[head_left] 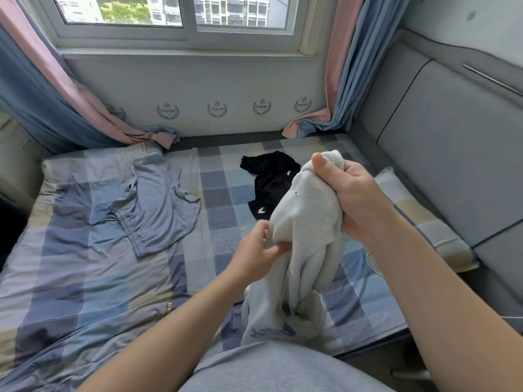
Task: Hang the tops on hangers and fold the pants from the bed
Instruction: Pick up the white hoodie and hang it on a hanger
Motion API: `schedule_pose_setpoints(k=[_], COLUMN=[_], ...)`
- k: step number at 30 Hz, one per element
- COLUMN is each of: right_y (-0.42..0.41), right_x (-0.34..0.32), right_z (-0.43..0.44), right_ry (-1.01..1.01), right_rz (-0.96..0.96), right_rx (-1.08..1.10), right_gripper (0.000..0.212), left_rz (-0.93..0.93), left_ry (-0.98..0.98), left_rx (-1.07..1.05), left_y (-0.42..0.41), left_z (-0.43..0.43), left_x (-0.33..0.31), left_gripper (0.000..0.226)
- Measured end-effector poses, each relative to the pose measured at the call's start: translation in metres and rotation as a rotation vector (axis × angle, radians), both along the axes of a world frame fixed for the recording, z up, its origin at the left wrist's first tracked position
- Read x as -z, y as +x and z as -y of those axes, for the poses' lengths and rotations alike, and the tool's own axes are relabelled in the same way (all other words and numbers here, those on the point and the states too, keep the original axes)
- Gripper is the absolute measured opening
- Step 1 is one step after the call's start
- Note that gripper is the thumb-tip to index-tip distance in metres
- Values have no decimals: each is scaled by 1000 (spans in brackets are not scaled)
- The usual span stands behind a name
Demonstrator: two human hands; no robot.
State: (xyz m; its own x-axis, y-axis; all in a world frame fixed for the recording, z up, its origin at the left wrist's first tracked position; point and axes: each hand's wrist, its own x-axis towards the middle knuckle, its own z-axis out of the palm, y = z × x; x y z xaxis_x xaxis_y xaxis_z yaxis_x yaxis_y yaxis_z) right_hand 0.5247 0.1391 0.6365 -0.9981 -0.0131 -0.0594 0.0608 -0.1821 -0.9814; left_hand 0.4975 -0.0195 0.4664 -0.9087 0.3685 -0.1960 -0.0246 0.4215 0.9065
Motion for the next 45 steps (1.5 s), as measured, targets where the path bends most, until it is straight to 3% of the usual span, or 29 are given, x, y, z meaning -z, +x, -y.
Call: schedule_pose_setpoints(k=[3, 6, 10, 12, 14, 17, 20, 22, 25, 30, 34, 38, 41, 45], right_y=[-1, -9, -28, -29, -24, -10, 6, 14, 20, 27, 23, 18, 16, 24], right_x=[2, 7, 29, 40, 48, 59, 82, 98, 105, 109, 120, 147, 174, 209], right_z=[-12, -29, -49, -49, -42, -20, 9, 24, 35, 39, 41, 33, 24, 9], right_ry=[12, 121, 633, 812, 817, 731, 751, 713, 566, 455, 638, 838, 970, 1045], right_rz=[-13, -12, 16, 6, -94, -178, -181, -158, -98, -146, -197, -158, 95, 271], right_rx=[-7, 112, 451, 498, 449, 166, -116, -137, -144, -168, -212, -206, -272, -348], right_gripper=[36, 34, 22, 32, 37, 14, 11, 21, 35, 33, 60, 30, 23, 22], left_rz=[7, -75, -114, -98, -76, -16, 8, 6, -18, -32, -45, -20, 0, -18], left_ry=[-14, 6, 94, 180, 254, 389, 472, 512, 575, 544, 512, 523, 564, 607], left_rx=[73, 12, -79, -133, -196, -290, -301, -301, -306, -376, -400, -468, -493, -495], left_y=[-3, -4, -12, -16, -18, -18, -17, -15, -13, -12, -9, -8, -7, -6], left_z=[0, 11, 23, 25, 26, 26, 26, 27, 29, 37, 38, 40, 42, 46], left_x=[8, 7, -14, -31, -50, -78, -101, -111, -118, -117, -113, -113, -116, -119], left_gripper=[30, 16, 41, 44, 42, 36, 54, 64, 59, 49, 41, 38, 49, 23])
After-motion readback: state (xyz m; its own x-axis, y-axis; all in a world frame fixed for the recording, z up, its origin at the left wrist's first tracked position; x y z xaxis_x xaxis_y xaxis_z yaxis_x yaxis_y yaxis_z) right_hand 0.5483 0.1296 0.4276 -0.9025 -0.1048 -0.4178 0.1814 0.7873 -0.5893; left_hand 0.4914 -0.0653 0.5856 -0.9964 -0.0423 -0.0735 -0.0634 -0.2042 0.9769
